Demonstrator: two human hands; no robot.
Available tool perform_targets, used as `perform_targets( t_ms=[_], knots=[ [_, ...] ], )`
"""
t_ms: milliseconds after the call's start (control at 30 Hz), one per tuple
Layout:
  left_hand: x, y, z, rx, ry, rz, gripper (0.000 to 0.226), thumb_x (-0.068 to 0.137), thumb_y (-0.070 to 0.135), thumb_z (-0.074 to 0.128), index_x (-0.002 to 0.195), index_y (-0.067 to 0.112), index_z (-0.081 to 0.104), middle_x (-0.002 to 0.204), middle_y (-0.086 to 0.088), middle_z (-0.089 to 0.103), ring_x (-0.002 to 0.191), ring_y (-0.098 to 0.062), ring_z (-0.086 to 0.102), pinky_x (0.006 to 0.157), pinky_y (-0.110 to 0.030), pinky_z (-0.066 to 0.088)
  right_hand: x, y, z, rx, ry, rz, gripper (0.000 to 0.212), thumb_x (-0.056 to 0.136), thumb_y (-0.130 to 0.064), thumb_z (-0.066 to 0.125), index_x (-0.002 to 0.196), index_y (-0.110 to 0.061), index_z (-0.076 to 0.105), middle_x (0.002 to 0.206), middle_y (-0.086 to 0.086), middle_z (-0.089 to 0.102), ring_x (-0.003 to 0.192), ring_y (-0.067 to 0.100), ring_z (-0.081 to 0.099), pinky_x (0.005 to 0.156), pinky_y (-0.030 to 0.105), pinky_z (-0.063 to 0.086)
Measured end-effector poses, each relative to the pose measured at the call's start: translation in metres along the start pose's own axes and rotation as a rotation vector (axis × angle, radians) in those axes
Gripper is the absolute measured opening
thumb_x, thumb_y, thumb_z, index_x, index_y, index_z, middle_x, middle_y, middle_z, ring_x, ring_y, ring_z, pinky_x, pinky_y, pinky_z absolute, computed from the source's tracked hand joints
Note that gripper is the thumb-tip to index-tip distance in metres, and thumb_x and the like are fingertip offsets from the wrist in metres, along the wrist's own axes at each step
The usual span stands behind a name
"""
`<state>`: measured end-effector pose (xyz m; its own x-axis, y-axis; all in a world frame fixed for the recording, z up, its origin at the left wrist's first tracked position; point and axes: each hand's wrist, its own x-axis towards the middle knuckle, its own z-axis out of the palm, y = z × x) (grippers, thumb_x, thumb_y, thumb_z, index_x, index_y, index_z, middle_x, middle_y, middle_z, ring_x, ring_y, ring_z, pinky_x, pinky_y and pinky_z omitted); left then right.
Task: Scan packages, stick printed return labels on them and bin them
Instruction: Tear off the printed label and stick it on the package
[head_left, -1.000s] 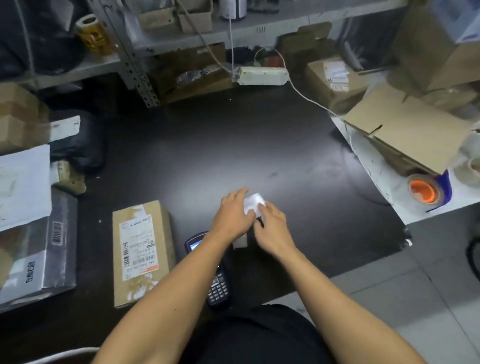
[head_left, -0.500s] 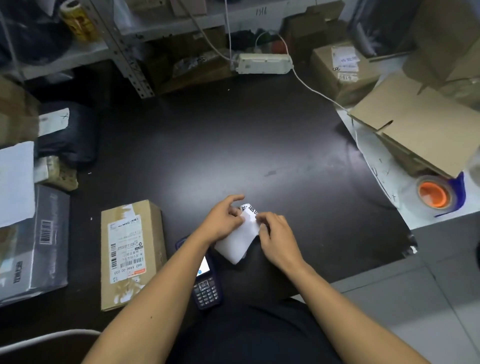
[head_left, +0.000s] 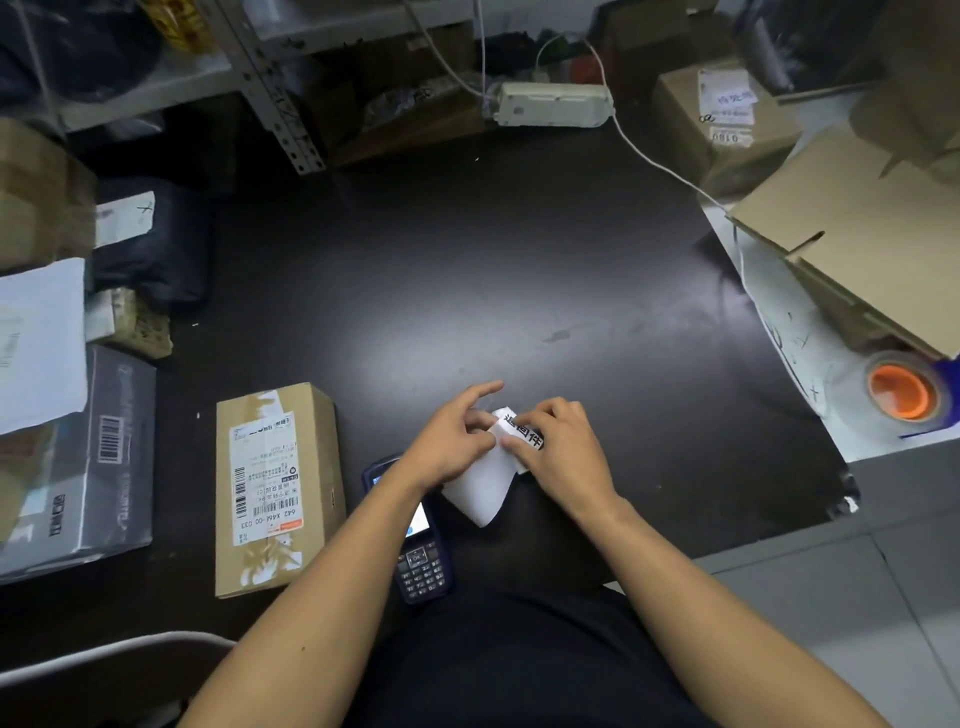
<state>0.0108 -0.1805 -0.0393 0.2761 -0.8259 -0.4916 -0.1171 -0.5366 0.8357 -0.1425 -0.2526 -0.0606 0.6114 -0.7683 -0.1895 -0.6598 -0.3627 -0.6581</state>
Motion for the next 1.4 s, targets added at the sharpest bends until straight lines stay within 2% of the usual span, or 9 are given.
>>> perform_targets(
  t_ms=[233, 367, 533, 700, 833, 1000, 1133, 1233, 1400],
  knots=[
    [0.001, 0.004, 0.0, 0.027, 0.004, 0.034, 0.07, 0.087, -0.012, 0.051, 0.143, 0.028, 0.045, 0.087, 0.007, 0.068, 0.06, -0.001, 0.05, 0.062, -0.013, 0.042, 0.003, -0.003, -0.009, 0.049, 0.026, 0.026, 0.026, 0.097, -0.032, 0.057, 0.109, -0.015, 0.073, 0.1, -0.007, 0.052, 0.099, 0.011, 0.044, 0.08, 0.02, 0.032],
    [0.0, 0.001, -0.004, 0.046, 0.027, -0.026, 0.069, 0.087, -0.009, 0.052, 0.145, 0.028, 0.044, 0.097, 0.002, 0.066, 0.067, -0.007, 0.051, 0.066, -0.013, 0.044, 0.007, 0.003, -0.026, 0.211, 0.176, 0.214, 0.014, 0.093, -0.023, 0.06, 0.092, -0.014, 0.071, 0.097, 0.0, 0.062, 0.089, 0.016, 0.058, 0.074, 0.02, 0.034],
    [-0.002, -0.002, -0.006, 0.073, 0.054, -0.044, 0.07, 0.086, -0.003, 0.06, 0.147, 0.027, 0.042, 0.094, 0.008, 0.059, 0.066, -0.007, 0.052, 0.072, -0.017, 0.045, 0.008, 0.007, -0.05, 0.353, 0.395, 0.363, 0.009, 0.093, -0.022, 0.06, 0.086, -0.017, 0.063, 0.099, 0.006, 0.064, 0.081, 0.014, 0.054, 0.069, 0.017, 0.031],
    [-0.012, 0.003, -0.006, 0.129, 0.268, 0.022, 0.055, 0.09, 0.019, 0.066, 0.139, 0.034, 0.047, 0.098, 0.01, 0.061, 0.095, -0.011, 0.057, 0.09, -0.026, 0.045, 0.003, -0.011, -0.041, 0.249, 0.415, 0.119, 0.012, 0.095, -0.024, 0.061, 0.096, -0.012, 0.064, 0.097, -0.003, 0.056, 0.09, 0.02, 0.058, 0.075, 0.021, 0.036],
    [-0.03, 0.03, -0.015, -0.157, 0.333, 0.048, 0.028, 0.1, 0.024, 0.053, 0.127, 0.029, 0.055, 0.082, -0.003, 0.068, 0.065, -0.003, 0.059, 0.063, -0.012, 0.043, 0.0, -0.034, -0.02, -0.088, 0.564, -0.233, 0.026, 0.096, -0.035, 0.056, 0.092, -0.012, 0.066, 0.093, 0.0, 0.063, 0.082, 0.02, 0.057, 0.067, 0.029, 0.042],
    [-0.054, 0.04, -0.034, -0.312, 0.356, -0.027, 0.03, 0.099, 0.044, 0.053, 0.124, 0.027, 0.055, 0.088, -0.001, 0.072, 0.075, -0.01, 0.065, 0.061, -0.022, 0.042, 0.001, -0.058, 0.0, -0.304, 0.684, -0.51, 0.028, 0.097, -0.04, 0.059, 0.09, -0.014, 0.069, 0.094, 0.002, 0.066, 0.08, 0.022, 0.059, 0.062, 0.035, 0.04],
    [-0.075, 0.023, -0.054, -0.299, 0.416, -0.057, 0.039, 0.094, 0.013, 0.062, 0.13, 0.024, 0.054, 0.087, -0.002, 0.071, 0.066, -0.004, 0.063, 0.057, -0.02, 0.044, -0.004, -0.071, 0.023, -0.287, 0.591, -0.645, 0.031, 0.095, -0.043, 0.06, 0.092, -0.014, 0.069, 0.097, 0.003, 0.066, 0.085, 0.023, 0.056, 0.066, 0.035, 0.04],
    [-0.097, 0.002, -0.071, -0.3, 0.471, -0.068, 0.04, 0.094, 0.007, 0.061, 0.128, 0.026, 0.054, 0.097, -0.009, 0.072, 0.066, -0.001, 0.066, 0.056, -0.014, 0.047, -0.01, -0.082, 0.04, -0.184, 0.347, -0.706, 0.039, 0.089, -0.046, 0.062, 0.103, -0.01, 0.066, 0.106, 0.008, 0.061, 0.094, 0.024, 0.053, 0.077, 0.033, 0.042],
    [-0.14, -0.039, -0.107, -0.249, 0.451, -0.127, 0.04, 0.093, 0.009, 0.065, 0.126, 0.028, 0.053, 0.092, -0.006, 0.07, 0.06, -0.008, 0.061, 0.05, -0.02, 0.045, -0.035, -0.132, 0.057, 0.337, -0.126, -0.202, 0.041, 0.089, -0.034, 0.07, 0.122, -0.022, 0.051, 0.109, -0.005, 0.058, 0.092, 0.002, 0.058, 0.083, 0.02, 0.045]
  ],
)
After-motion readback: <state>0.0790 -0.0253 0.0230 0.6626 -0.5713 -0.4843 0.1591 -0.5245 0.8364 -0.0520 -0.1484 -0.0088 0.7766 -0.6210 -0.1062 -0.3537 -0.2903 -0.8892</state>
